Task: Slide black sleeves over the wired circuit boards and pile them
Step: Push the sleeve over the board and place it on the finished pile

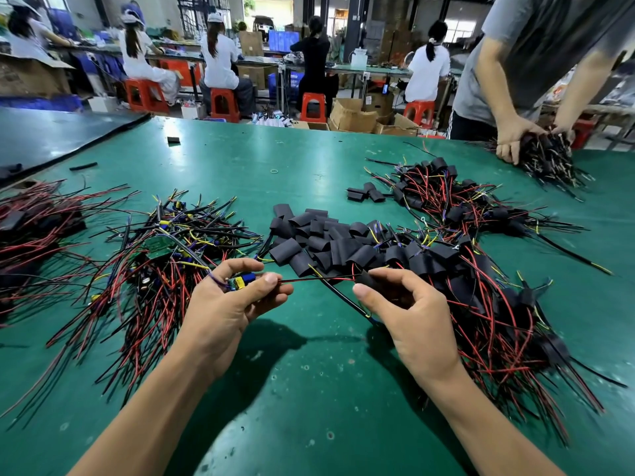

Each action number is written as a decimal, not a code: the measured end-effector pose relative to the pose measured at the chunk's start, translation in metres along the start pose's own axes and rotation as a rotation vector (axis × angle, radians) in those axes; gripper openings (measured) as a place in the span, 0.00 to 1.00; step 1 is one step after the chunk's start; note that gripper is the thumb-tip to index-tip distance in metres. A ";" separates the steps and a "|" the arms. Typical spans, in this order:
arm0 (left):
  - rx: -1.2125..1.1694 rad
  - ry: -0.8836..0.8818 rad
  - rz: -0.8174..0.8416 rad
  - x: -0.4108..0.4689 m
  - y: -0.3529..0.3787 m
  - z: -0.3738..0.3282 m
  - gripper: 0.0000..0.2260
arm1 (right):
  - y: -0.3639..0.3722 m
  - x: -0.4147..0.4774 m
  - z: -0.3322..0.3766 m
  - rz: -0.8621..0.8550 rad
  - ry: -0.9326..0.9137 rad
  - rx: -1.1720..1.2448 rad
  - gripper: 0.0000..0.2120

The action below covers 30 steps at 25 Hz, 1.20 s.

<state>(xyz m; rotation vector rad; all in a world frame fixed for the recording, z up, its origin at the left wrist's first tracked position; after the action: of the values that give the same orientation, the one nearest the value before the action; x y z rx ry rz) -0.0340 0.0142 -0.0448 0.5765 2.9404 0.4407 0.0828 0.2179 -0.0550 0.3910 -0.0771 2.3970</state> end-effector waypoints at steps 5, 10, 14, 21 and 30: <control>-0.003 -0.012 0.000 0.000 0.000 0.001 0.14 | 0.003 -0.001 0.001 0.055 0.007 0.038 0.14; -0.035 -0.005 -0.042 0.001 0.000 0.000 0.13 | 0.003 -0.003 0.004 0.030 -0.049 0.059 0.14; -0.040 -0.021 -0.030 -0.001 0.003 0.000 0.12 | 0.003 -0.003 0.005 0.012 -0.055 0.031 0.16; -0.032 -0.020 -0.004 -0.002 0.004 -0.002 0.12 | 0.002 -0.003 0.004 0.015 -0.045 0.023 0.13; -0.023 -0.029 0.008 -0.002 0.001 0.000 0.13 | 0.000 -0.002 0.005 -0.021 -0.035 0.009 0.13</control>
<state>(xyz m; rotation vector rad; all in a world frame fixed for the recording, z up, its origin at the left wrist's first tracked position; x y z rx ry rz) -0.0318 0.0148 -0.0443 0.5874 2.9027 0.4618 0.0851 0.2158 -0.0510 0.4362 -0.0781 2.3704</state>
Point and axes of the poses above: each hand's wrist, its own x-axis towards the middle knuckle, its own y-axis out of the palm, z = x × y, the point moved 3 cm from there along x, towards the middle knuckle, and after that the axes turned 12 degrees about x, right-handed, at the moved point
